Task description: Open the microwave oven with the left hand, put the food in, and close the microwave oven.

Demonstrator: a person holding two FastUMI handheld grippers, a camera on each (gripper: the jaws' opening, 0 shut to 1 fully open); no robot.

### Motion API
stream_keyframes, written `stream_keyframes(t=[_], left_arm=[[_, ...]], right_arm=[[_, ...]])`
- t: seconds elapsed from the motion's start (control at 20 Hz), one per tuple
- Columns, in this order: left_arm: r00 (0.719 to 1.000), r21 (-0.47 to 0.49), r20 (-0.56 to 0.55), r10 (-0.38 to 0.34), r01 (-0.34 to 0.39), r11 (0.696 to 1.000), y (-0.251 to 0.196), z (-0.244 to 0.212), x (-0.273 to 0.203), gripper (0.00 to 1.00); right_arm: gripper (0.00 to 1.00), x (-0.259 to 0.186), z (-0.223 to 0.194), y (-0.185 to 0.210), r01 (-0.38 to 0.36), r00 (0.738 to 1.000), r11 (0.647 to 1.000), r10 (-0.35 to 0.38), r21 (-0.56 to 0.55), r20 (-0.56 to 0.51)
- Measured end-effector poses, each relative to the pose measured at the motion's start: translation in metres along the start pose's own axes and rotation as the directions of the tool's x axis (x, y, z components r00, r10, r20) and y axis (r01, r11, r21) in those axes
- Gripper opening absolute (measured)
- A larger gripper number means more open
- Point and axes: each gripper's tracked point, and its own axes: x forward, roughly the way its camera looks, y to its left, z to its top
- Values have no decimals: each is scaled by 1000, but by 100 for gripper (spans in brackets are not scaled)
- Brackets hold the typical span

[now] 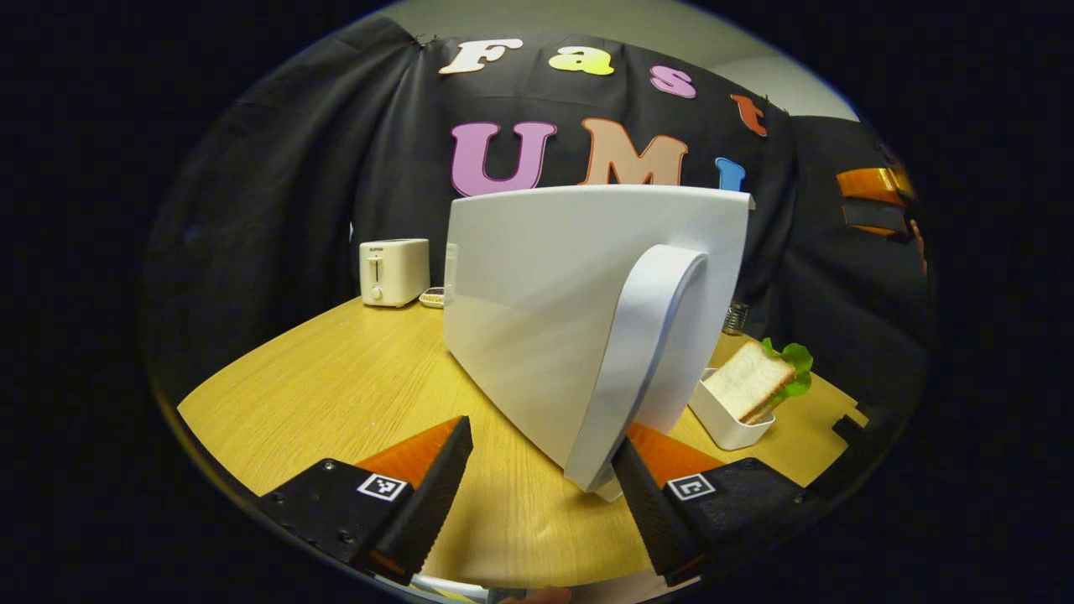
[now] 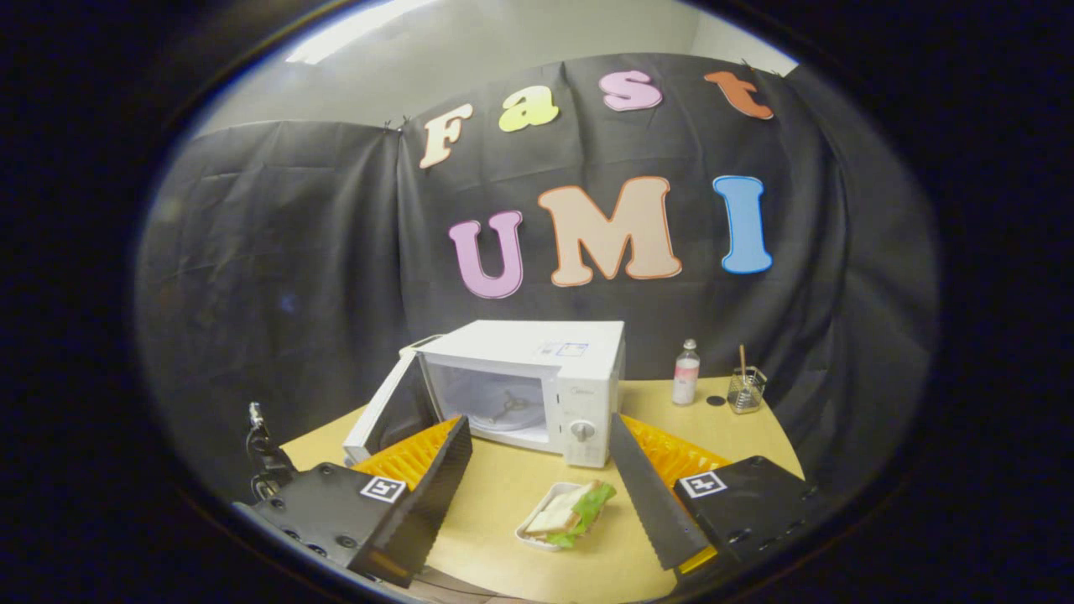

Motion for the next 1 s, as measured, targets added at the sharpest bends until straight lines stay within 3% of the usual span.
stream_keyframes(t=[0.3, 0.4, 0.5, 0.55, 0.6, 0.65, 0.75, 0.85, 1.0], left_arm=[[980, 64, 70, 185, -190, 980, 77, 16, -38, 97], [980, 12, 47, 191, -192, 981, 92, 12, -45, 96], [981, -50, 30, 193, -192, 980, 106, 12, -53, 96], [977, -53, 38, 209, -206, 977, 114, 13, -58, 97], [972, -45, 45, 231, -229, 972, 125, 14, -62, 97], [965, -36, 55, 255, -253, 967, 135, 16, -67, 97], [937, -10, 81, 340, -341, 940, 163, 23, -82, 97], [889, 17, 127, 439, -445, 895, 190, 35, -101, 97], [845, -10, 175, 506, -512, 859, 199, 55, -126, 92]], right_arm=[[96, 18, -36, 5, -47, 996, 998, 50, 44, -76], [96, 22, -45, 7, -58, 994, 997, 64, 59, -94], [90, 24, -55, 10, -74, 990, 994, 82, 75, -113], [99, 25, -57, 11, -79, 989, 994, 88, 78, -119], [90, 27, -60, 10, -81, 988, 994, 90, 78, -124], [90, 29, -63, 8, -76, 988, 994, 86, 76, -129], [89, 33, -73, 4, -63, 986, 995, 73, 73, -152], [89, 38, -83, -4, -43, 982, 997, 55, 71, -178], [89, 43, -101, -18, -9, 969, 996, 30, 89, -244]])
